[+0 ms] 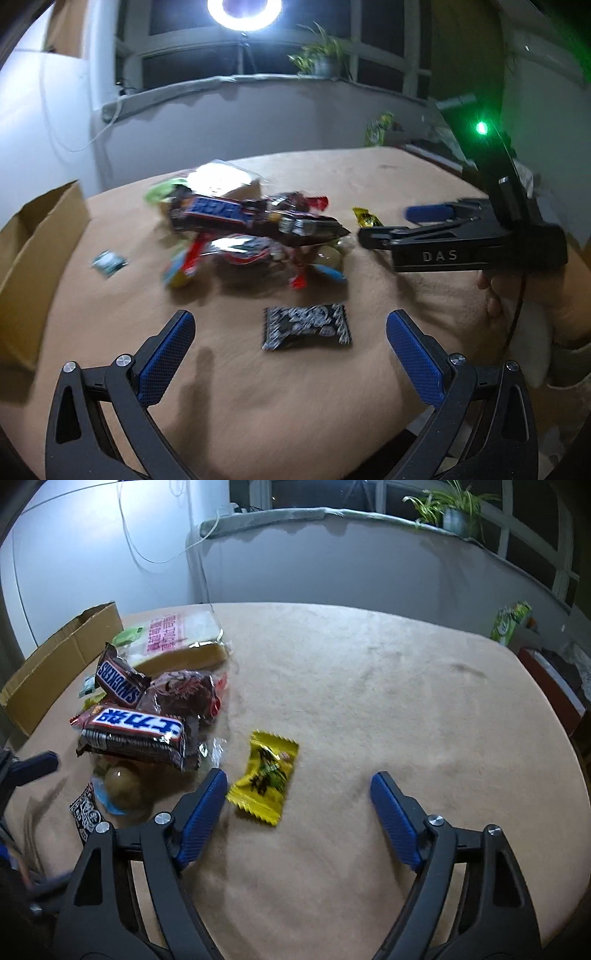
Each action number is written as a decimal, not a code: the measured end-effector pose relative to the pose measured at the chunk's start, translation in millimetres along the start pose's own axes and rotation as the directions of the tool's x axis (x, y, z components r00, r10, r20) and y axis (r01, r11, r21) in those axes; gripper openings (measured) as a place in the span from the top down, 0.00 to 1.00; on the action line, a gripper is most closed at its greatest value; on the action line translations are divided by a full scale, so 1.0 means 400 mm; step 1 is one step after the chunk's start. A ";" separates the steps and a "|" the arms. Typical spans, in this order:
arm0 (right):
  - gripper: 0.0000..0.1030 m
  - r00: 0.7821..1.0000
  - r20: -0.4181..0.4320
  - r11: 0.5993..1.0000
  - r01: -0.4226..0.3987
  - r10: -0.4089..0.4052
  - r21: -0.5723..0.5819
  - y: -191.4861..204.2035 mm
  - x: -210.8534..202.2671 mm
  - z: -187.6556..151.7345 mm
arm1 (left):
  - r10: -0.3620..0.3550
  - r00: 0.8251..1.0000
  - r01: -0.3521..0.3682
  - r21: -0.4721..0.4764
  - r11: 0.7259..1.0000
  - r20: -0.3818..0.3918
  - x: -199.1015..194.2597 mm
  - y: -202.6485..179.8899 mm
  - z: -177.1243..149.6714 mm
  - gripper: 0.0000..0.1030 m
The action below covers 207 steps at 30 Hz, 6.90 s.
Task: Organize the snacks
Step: 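Grasp the black candy packet with the left gripper while the right gripper grasps the yellow candy packet, then carry both packets to the cardboard box and open both grippers to drop them, then grasp a Snickers bar with the left gripper while the right gripper grasps another Snickers bar, then carry both Snickers bars to the box and release them inside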
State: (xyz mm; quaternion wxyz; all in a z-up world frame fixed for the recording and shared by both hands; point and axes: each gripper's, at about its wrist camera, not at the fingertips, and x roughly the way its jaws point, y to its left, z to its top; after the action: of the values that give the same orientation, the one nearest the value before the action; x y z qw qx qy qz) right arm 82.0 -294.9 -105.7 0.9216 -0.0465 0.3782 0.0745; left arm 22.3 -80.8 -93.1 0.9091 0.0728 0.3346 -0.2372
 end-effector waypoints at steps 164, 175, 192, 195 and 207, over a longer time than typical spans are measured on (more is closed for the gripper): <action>0.41 0.933 0.113 0.934 -0.349 0.341 0.070 0.111 -0.004 0.029 | -0.075 0.996 0.069 -0.135 0.988 -0.038 0.118 0.232 0.171 0.61; 0.42 0.940 0.156 0.939 -0.323 0.303 0.121 0.041 -0.036 0.010 | -0.067 0.997 0.071 -0.142 0.987 0.031 0.071 0.234 0.182 0.62; 0.42 0.950 0.211 0.962 -0.253 0.228 0.100 0.030 -0.118 0.056 | 0.057 0.988 -0.027 -0.208 0.978 0.142 -0.090 0.317 0.154 0.62; 0.42 0.949 0.215 0.964 -0.254 0.232 0.078 0.055 -0.128 0.068 | 0.080 0.984 -0.043 -0.221 0.974 0.160 -0.122 0.340 0.141 0.62; 0.42 0.927 0.214 0.951 -0.299 0.309 -0.080 0.274 -0.143 0.166 | 0.195 0.960 -0.121 -0.329 0.936 0.202 -0.241 0.488 0.059 0.62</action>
State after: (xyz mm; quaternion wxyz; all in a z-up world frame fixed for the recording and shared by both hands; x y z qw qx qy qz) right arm 68.8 -183.5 -21.5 0.9342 -0.0001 0.2728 0.2299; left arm 65.5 120.3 -18.3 0.9580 -0.0740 0.2528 -0.1135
